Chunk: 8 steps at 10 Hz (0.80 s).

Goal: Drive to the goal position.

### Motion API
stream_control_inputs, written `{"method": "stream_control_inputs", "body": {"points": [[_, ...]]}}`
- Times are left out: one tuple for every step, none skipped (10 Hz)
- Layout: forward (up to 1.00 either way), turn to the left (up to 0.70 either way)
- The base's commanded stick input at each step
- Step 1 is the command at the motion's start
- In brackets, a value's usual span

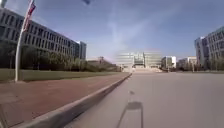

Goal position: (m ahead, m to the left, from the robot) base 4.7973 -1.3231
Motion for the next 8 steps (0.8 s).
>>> {"method": "stream_control_inputs", "body": {"points": [[0.70,0.00],[0.70,0.00],[0.70,0.00],[0.70,0.00],[0.70,0.00],[0.70,0.00],[0.70,0.00],[0.70,0.00]]}}
